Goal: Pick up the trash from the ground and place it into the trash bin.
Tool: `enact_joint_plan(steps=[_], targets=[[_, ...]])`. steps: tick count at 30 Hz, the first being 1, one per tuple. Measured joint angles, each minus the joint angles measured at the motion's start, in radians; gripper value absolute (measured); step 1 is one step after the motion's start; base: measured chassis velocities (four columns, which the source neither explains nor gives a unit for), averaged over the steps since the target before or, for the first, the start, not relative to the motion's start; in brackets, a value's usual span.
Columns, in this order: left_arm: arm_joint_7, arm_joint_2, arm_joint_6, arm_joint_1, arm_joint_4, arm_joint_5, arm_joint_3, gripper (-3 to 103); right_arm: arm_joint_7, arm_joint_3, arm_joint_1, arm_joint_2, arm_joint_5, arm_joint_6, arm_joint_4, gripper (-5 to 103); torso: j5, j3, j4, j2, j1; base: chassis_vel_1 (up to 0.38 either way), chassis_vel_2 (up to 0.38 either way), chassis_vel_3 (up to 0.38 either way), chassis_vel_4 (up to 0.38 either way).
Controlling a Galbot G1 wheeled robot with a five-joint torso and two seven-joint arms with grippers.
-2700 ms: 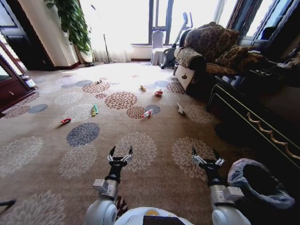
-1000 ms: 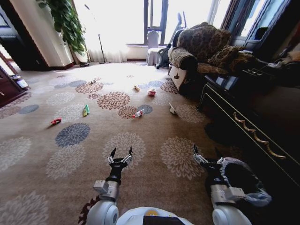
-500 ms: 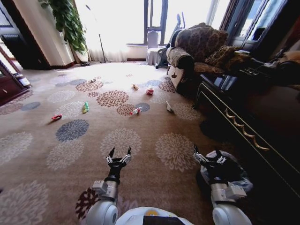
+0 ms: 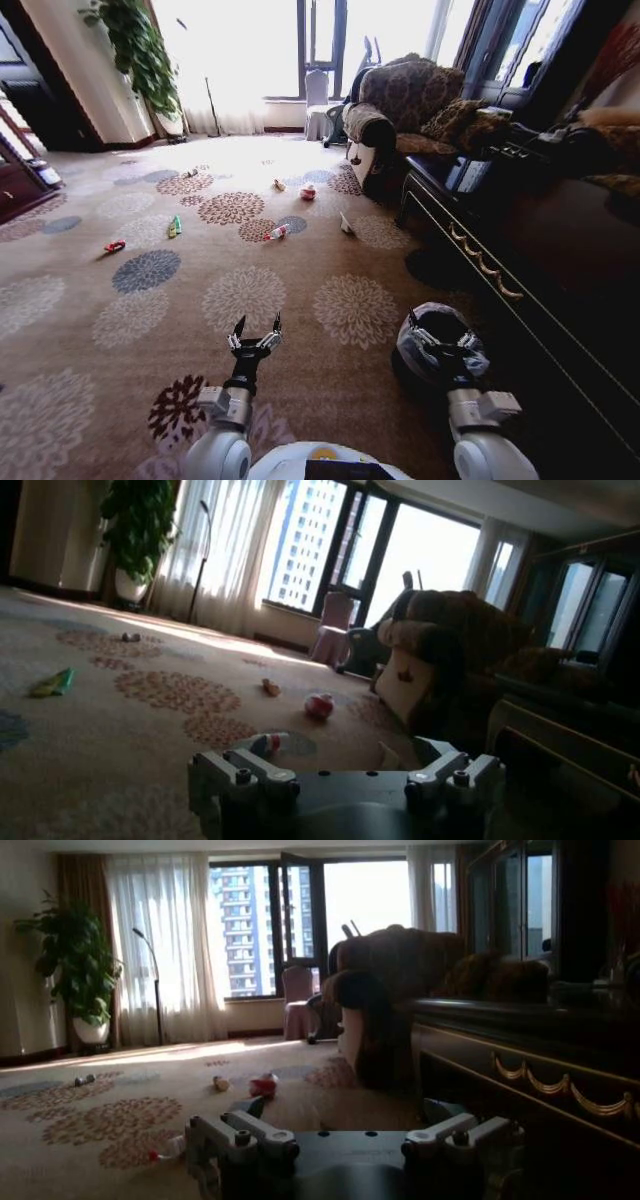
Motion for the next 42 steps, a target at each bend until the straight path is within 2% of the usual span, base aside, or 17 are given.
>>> enact_joint_plan(steps=[3,6,7,9,11,14,15,17,18,22,23,24,27,35,39,42], targets=[[0.0,-0.002,-0.001,-0.001,0.0,0.001,0.0,99,0.0,0.005,0.015,-0.012,0.004,-0.014,-0.014,100,0.0003,0.0,0.0,0.0,0.0,0.003,0.068,0.0,-0.062],[0.001,-0.002,-0.003,-0.002,0.003,0.002,0.0,99,0.0,0.021,0.059,-0.07,0.032,-0.079,-0.054,100,0.001,0.0,-0.0001,0.0,0.0,0.0,0.0,0.0,0.0],[0.001,-0.002,-0.003,-0.002,0.003,0.002,0.0,99,0.0,0.021,0.059,-0.07,0.032,-0.079,-0.054,100,0.001,0.0,-0.0001,0.0,0.0,0.0,0.0,0.0,0.0],[0.001,0.006,-0.004,-0.004,0.007,0.004,0.0,99,0.0,0.038,0.112,-0.149,0.075,-0.126,-0.098,100,0.0011,0.0,0.0001,0.0,0.0,0.0,0.0,0.0,0.0],[0.001,0.009,-0.004,-0.005,0.008,0.004,0.0,99,0.0,0.043,0.122,-0.169,0.082,-0.135,-0.108,100,0.0012,0.0,0.0002,0.0,0.0,0.0,0.0,0.0,0.0],[0.003,0.023,-0.01,-0.007,0.014,0.009,-0.004,99,0.0,0.068,0.17,-0.287,0.12,-0.222,-0.166,100,0.0005,0.0,0.0,0.0,0.0,0.0,0.0,0.0,0.0],[0.003,0.023,-0.01,-0.007,0.014,0.009,-0.004,99,0.0,0.068,0.17,-0.287,0.12,-0.222,-0.166,100,0.0005,0.0,0.0,0.0,0.0,0.0,0.0,0.0,0.0],[0.003,0.031,-0.017,-0.008,0.018,0.014,-0.01,99,0.0,0.071,0.197,-0.346,0.155,-0.268,-0.198,100,0.0007,0.0,0.0001,0.0,0.0,0.0,0.0,0.0,0.0],[0.003,0.031,-0.017,-0.008,0.018,0.014,-0.01,99,0.0,0.071,0.197,-0.346,0.155,-0.268,-0.198,100,0.0007,0.0,0.0001,0.0,0.0,0.0,0.0,0.0,0.0],[-0.007,0.05,-0.036,-0.02,0.037,0.006,-0.018,99,0.0,0.068,0.215,-0.486,0.279,-0.336,-0.253,100,0.0008,0.0,-0.0002,0.0,0.0,0.0,0.0,0.0,0.0],[-0.007,0.05,-0.036,-0.02,0.037,0.006,-0.018,99,0.0,0.068,0.215,-0.486,0.279,-0.336,-0.253,100,0.0008,0.0,-0.0002,0.0,0.0,0.0,0.0,0.0,0.0],[-0.012,0.05,-0.041,-0.025,0.042,0.002,-0.019,99,0.0,0.066,0.224,-0.536,0.317,-0.354,-0.276,100,0.0006,0.0,-0.0002,0.0,0.0,0.0,0.0,0.0,0.0],[-0.016,0.044,-0.045,-0.03,0.05,-0.001,-0.021,99,0.0,0.065,0.246,-0.608,0.396,-0.396,-0.319,100,0.0006,0.0,0.0001,0.0,0.0,0.0,0.0,0.0,0.0],[-0.034,0.038,-0.056,-0.041,0.069,-0.015,-0.015,98,0.0,0.066,0.269,-0.691,0.475,-0.4,-0.436,100,0.0009,0.0,-0.0001,0.0,0.0,0.0,0.0,0.0,0.0],[-0.034,0.033,-0.06,-0.053,0.093,-0.014,-0.011,98,0.0,0.074,0.274,-0.733,0.565,-0.431,-0.515,100,0.0007,0.0,-0.0001,0.0,0.0,0.0,0.0,0.0,0.0],[-0.033,0.031,-0.061,-0.058,0.1,-0.012,-0.008,98,0.0,0.061,0.283,-0.749,0.569,-0.437,-0.563,100,0.0002,0.0,-0.0001,0.0,0.0,0.0,0.0,0.0,0.0]])
